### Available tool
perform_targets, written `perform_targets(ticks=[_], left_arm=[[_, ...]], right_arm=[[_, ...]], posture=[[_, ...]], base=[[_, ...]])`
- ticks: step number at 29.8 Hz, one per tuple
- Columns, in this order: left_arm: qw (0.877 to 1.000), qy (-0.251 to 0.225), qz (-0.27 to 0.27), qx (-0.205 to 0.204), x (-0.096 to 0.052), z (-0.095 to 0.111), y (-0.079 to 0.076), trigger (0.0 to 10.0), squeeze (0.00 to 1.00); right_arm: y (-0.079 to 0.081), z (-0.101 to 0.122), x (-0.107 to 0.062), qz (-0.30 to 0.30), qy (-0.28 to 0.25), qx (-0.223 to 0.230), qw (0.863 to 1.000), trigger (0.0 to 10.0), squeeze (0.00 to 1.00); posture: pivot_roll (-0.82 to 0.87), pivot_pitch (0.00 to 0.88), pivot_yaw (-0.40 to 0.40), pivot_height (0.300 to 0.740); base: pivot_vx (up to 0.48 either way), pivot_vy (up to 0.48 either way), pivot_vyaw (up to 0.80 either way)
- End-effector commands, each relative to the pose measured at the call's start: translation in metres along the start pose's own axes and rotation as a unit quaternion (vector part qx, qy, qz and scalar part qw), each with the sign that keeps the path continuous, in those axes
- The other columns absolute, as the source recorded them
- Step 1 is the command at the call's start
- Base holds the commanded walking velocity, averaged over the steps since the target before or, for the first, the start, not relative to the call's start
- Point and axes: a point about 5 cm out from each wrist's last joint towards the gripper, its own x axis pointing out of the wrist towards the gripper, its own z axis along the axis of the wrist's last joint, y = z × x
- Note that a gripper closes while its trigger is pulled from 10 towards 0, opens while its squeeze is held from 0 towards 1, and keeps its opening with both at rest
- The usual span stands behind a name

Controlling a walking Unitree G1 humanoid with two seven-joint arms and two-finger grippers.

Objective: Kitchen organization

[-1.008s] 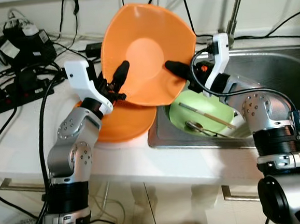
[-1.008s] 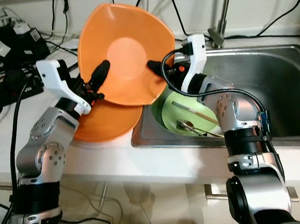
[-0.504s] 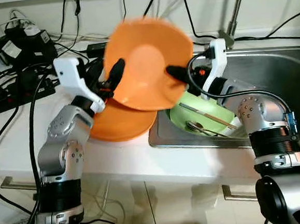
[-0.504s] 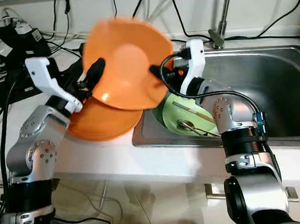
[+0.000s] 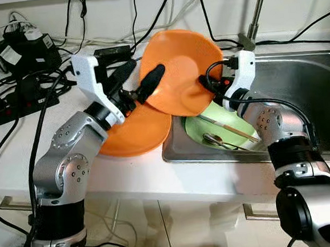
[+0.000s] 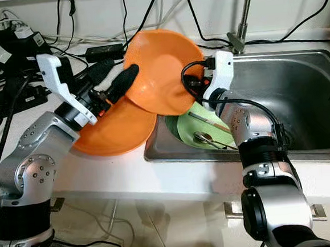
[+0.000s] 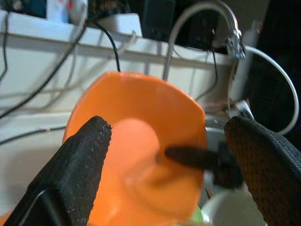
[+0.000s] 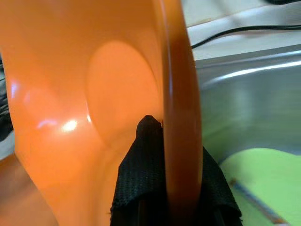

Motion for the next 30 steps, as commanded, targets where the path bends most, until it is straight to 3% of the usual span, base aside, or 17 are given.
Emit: perform_targets(ticks=[1,6,12,14,15,16,22,24,27,30], left_arm=[[1.000,0.011,-0.009,0.008,-0.002,0.001,-0.002,10.0,1.00],[1.000,0.019,-0.006,0.010,-0.004,-0.002,-0.002,10.0,1.00],[0.999,0.043,0.015,0.027,-0.005,-0.007,0.004,10.0,1.00],[0.997,0.058,0.019,0.038,-0.006,-0.010,0.006,10.0,0.65],[0.997,0.063,0.018,0.042,-0.006,-0.011,0.006,10.0,0.65],[0.996,0.075,0.014,0.047,-0.007,-0.014,0.005,10.0,0.00],[0.988,0.138,0.003,0.064,-0.009,-0.031,0.003,10.0,0.00],[0.983,0.167,-0.018,0.070,-0.009,-0.039,0.000,10.0,0.00],[0.981,0.179,-0.033,0.070,-0.008,-0.043,-0.002,10.0,0.00],[0.980,0.182,-0.032,0.070,-0.006,-0.045,-0.001,10.0,0.00]], right_arm=[[-0.003,0.015,0.001,-0.022,-0.033,-0.003,0.999,0.0,0.00],[-0.020,0.014,-0.002,-0.079,-0.036,-0.002,0.996,0.0,0.00],[-0.043,0.001,-0.009,-0.147,-0.004,-0.069,0.987,0.0,0.00],[-0.049,-0.004,-0.011,-0.163,0.007,-0.092,0.982,0.0,0.00],[-0.051,-0.006,-0.012,-0.168,0.011,-0.100,0.981,0.0,0.00],[-0.054,-0.009,-0.013,-0.174,0.017,-0.098,0.980,0.0,0.00],[-0.064,-0.027,-0.019,-0.187,0.057,-0.110,0.974,0.0,0.00],[-0.068,-0.036,-0.021,-0.188,0.078,-0.135,0.970,0.0,0.00],[-0.072,-0.047,-0.024,-0.188,0.104,-0.161,0.963,0.0,0.00],[-0.077,-0.057,-0.029,-0.198,0.123,-0.155,0.960,0.0,0.00]], posture=[[0.00,0.000,0.083,0.740],[0.00,0.000,0.081,0.740],[0.00,0.004,0.080,0.740],[0.00,0.005,0.079,0.740],[0.00,0.005,0.079,0.740],[0.00,0.006,0.078,0.740],[0.00,0.008,0.078,0.740],[0.00,0.009,0.080,0.740],[-0.01,0.011,0.083,0.740],[-0.01,0.011,0.084,0.740]], base=[[0.000,0.000,0.00],[0.000,0.000,0.00],[0.000,0.000,0.00],[0.000,0.000,0.00],[0.000,0.000,0.00],[0.000,0.000,0.00],[0.000,0.000,0.00],[0.000,0.000,0.00],[0.000,0.000,0.00],[0.000,0.000,0.00]])
